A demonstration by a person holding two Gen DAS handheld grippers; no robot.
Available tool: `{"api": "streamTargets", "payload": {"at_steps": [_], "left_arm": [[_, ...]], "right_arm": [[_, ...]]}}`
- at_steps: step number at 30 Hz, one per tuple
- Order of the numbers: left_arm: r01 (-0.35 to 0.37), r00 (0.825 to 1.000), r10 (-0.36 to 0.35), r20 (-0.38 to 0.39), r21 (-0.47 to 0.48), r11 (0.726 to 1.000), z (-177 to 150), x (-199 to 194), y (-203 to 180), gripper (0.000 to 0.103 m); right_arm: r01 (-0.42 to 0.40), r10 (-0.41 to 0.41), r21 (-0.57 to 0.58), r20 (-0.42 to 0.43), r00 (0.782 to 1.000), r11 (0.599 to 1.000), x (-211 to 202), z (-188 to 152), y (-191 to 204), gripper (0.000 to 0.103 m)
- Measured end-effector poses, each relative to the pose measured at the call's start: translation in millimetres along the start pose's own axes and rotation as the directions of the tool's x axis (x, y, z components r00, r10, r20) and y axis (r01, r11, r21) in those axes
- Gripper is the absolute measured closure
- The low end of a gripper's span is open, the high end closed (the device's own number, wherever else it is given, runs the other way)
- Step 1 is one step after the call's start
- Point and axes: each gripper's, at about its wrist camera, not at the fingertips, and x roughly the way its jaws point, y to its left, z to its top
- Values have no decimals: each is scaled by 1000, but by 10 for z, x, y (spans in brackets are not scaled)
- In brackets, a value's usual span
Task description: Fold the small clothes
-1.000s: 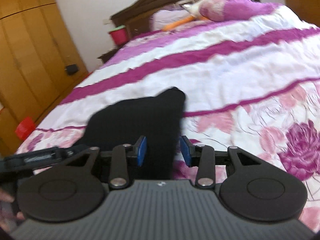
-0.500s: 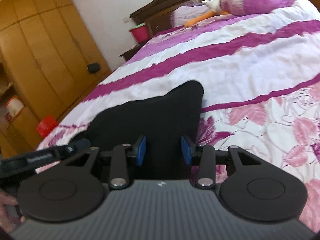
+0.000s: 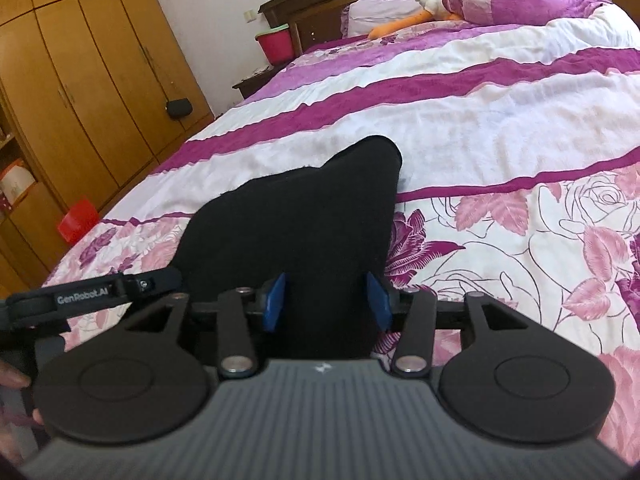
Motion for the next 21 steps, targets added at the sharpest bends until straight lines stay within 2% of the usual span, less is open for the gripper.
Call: {"api": "streamTargets", "payload": {"at_steps": [2,3,6,8,11,21], "left_arm": [[-8,1000,8,-5,2,1000,20,-24,-3,39],[-12,1000,12,-5,7,1000,31,-38,-8,38],[-21,1000,21,-2,18,1000,55,-90,-21,32],[-26,1000,26,1,16,1000,76,-118,-24,24],[-19,1000,19,2,12,1000,115,-134,-19,20],[10,998,-9,-55,13,1000,173,78,-40,18]], "right_arm": [[9,-9,8,3,1000,1000,-15,3,-10,34],[17,-17,13,8,1000,1000,-26,1,-13,32],[26,-26,22,14,1000,999,-53,10,-30,31],[26,-27,33,13,1000,999,-64,26,-52,31],[31,-31,45,14,999,999,-58,51,-78,31],[-6,7,94,-15,1000,996,113,83,-200,31]]}}
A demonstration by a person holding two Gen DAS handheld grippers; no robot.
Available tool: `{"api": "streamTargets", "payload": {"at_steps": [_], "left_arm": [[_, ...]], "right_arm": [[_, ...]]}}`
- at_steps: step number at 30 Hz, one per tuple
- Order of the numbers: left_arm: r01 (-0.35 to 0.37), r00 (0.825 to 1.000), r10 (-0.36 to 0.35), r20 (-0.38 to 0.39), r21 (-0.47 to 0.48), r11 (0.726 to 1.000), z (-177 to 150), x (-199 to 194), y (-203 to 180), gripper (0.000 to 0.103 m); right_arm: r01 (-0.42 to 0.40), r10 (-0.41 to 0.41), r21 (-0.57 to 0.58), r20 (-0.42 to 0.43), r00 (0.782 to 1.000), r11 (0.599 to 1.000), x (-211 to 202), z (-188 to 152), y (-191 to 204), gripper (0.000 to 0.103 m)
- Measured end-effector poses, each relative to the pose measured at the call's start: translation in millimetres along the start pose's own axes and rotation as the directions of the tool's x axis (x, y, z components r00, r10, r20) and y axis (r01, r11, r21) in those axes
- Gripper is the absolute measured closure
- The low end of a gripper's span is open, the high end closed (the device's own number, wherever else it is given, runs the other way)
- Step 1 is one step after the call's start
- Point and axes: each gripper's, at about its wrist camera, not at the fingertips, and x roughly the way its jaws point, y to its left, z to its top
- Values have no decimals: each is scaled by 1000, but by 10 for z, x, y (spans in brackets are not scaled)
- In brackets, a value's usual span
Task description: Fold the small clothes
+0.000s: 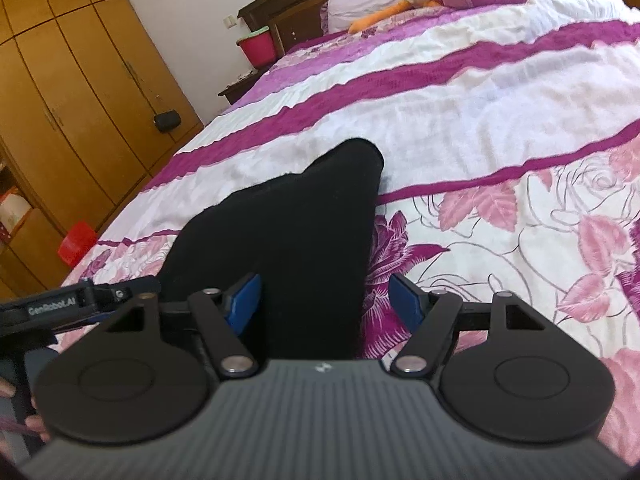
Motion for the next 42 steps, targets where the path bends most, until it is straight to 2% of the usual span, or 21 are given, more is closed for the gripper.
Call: {"api": "streamTargets", "payload": {"at_steps": [9,16,22,24,25,26,27,29,33,36,42], "left_arm": [[25,999,-26,-31,-3,1000,-14,203,32,18],[90,994,-93,-55,-53,994,-37,387,144,15],[184,981,-190,-44,-105,977,-58,546,227,16],[222,973,-229,-42,-126,967,-58,585,233,21],[252,965,-260,-44,-136,958,-58,603,231,33],[283,955,-294,-50,-153,947,-64,621,229,42],[302,947,-315,-57,-170,938,-66,642,228,47],[328,937,-345,-61,-190,925,-69,674,241,58],[370,919,-392,-46,-244,896,-38,643,280,65],[381,916,-399,-34,-233,895,7,515,219,66],[413,896,-440,-53,-259,873,8,190,14,66]], "right_arm": [[-51,52,21,-29,998,998,178,-21,-78,30],[-106,107,47,-33,994,993,306,-35,-143,29],[-161,163,53,-35,986,986,418,-25,-179,29],[-182,185,57,-36,982,982,442,-17,-181,30],[-192,194,58,-36,980,980,452,-17,-182,33],[-202,204,61,-37,978,978,453,-19,-176,39],[-213,216,71,-39,976,974,451,-20,-176,41],[-237,243,115,-40,969,965,440,-9,-212,54],[-248,252,113,-24,967,962,349,29,-185,62],[-247,251,129,-15,968,960,251,82,-114,63],[-245,249,142,-13,968,959,-144,179,-17,64]]}}
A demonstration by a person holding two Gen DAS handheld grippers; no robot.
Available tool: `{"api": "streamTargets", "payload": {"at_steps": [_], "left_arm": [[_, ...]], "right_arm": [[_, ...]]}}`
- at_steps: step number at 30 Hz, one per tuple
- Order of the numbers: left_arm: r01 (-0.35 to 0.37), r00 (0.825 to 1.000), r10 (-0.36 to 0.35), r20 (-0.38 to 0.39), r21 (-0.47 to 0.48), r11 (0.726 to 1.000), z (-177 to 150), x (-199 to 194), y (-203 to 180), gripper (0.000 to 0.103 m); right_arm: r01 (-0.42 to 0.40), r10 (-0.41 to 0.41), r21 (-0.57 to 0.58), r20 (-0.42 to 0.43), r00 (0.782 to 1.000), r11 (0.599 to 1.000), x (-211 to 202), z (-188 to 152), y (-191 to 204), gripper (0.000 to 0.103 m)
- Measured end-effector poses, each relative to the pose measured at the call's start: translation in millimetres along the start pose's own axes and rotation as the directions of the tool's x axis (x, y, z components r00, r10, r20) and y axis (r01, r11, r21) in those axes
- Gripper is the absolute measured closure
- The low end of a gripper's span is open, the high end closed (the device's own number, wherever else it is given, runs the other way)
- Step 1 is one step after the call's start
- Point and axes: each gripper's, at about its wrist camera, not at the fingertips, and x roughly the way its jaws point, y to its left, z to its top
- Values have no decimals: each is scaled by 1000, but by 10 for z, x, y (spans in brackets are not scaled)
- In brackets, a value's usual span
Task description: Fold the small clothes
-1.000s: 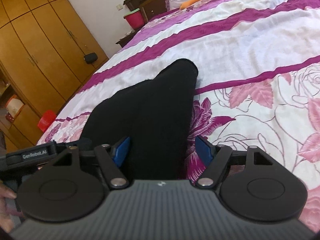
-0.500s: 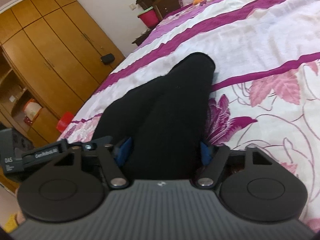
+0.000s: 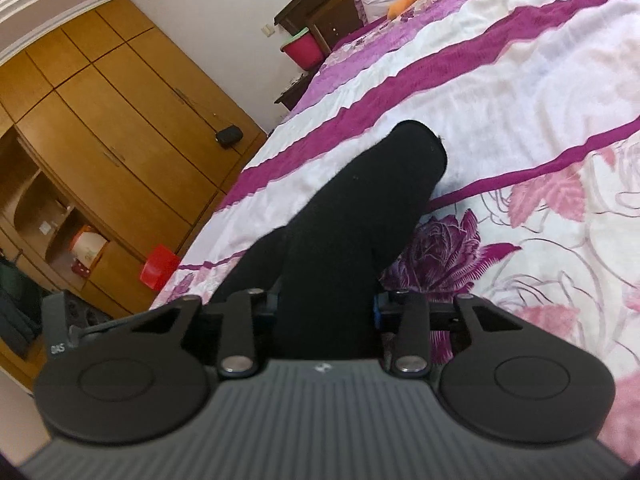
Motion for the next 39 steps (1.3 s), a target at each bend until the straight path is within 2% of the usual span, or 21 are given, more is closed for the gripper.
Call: {"api": "streamTargets", "payload": {"at_steps": [4,10,13,16,18,20,26,28,33,39], "left_arm": [[21,999,-21,-30,12,1000,-189,-121,-248,66],[43,996,-39,-85,52,998,-650,-266,-598,66],[16,994,-4,-107,105,994,-877,-239,-714,66],[-66,988,88,-125,175,982,-1080,-141,-736,64],[-122,981,155,-113,254,960,-1200,-75,-761,61],[-139,980,174,-98,289,947,-1273,-68,-750,56],[-210,971,238,-32,370,905,-1361,-150,-849,46],[-230,967,255,-19,375,898,-1311,-144,-903,44],[-265,959,285,0,370,891,-1351,-355,-985,38],[-294,952,305,28,370,881,-1458,-625,-1080,25]], "right_arm": [[21,-21,0,-24,999,1000,-348,-23,50,64],[71,-72,-22,-44,996,997,-900,-149,79,63],[107,-110,-47,-54,992,993,-1066,-273,35,63],[171,-175,-63,-74,982,983,-1042,-445,-85,62],[211,-218,-81,-90,972,974,-958,-574,-182,60],[242,-251,-100,-89,964,965,-848,-709,-238,55],[236,-240,-104,-28,970,966,-851,-837,-315,48],[251,-254,-122,-10,967,960,-916,-861,-290,43],[307,-306,-146,30,952,940,-1104,-853,-137,43],[321,-311,-149,82,947,935,-1397,-918,50,42]]}}
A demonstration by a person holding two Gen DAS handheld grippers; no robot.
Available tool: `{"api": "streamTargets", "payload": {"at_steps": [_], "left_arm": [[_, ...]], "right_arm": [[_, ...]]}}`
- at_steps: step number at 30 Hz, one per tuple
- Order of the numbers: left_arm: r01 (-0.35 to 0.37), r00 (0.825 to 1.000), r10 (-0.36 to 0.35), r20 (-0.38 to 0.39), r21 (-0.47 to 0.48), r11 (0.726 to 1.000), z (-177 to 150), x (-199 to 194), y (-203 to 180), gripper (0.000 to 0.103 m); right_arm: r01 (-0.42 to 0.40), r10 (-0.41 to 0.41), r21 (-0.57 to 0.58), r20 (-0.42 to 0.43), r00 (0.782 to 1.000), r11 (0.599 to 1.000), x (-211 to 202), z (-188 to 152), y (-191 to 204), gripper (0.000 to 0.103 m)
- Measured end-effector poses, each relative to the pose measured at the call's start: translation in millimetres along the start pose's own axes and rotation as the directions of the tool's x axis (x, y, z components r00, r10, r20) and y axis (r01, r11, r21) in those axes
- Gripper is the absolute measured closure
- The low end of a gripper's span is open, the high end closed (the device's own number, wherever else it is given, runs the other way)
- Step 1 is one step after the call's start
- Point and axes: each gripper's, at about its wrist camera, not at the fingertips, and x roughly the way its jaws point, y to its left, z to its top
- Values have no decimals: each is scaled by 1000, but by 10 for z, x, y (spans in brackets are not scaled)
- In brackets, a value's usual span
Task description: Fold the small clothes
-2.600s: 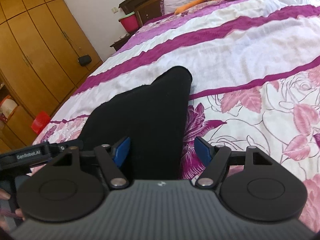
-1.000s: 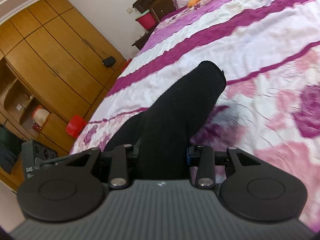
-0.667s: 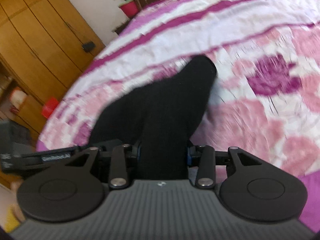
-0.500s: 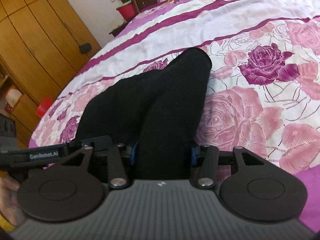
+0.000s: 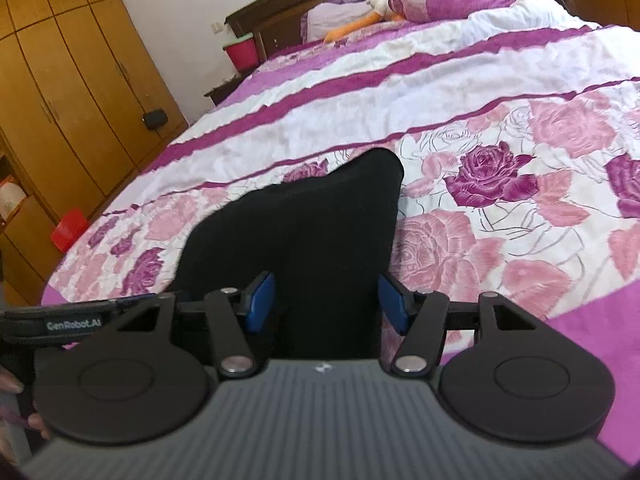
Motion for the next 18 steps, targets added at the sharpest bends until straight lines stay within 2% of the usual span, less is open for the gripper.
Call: {"api": "streamTargets", "payload": {"at_steps": [7,8,10,14,18], "left_arm": [[-43,999,43,1,19,999,-188,-237,-136,14],[-51,999,51,-2,22,998,-221,-249,-152,13],[-60,998,61,-3,30,998,-292,-271,-182,13],[-64,998,64,-14,37,997,-441,-294,-221,11],[-102,994,104,-26,60,993,-578,-280,-272,10]], "right_arm": [[9,-9,-27,1,1000,1000,-275,-162,204,41],[13,-13,-33,3,1000,999,-314,-200,226,32],[24,-24,-39,9,1000,999,-368,-269,262,27],[35,-35,-58,-3,999,998,-439,-414,316,28],[68,-70,-87,-14,997,994,-451,-577,355,28]]}}
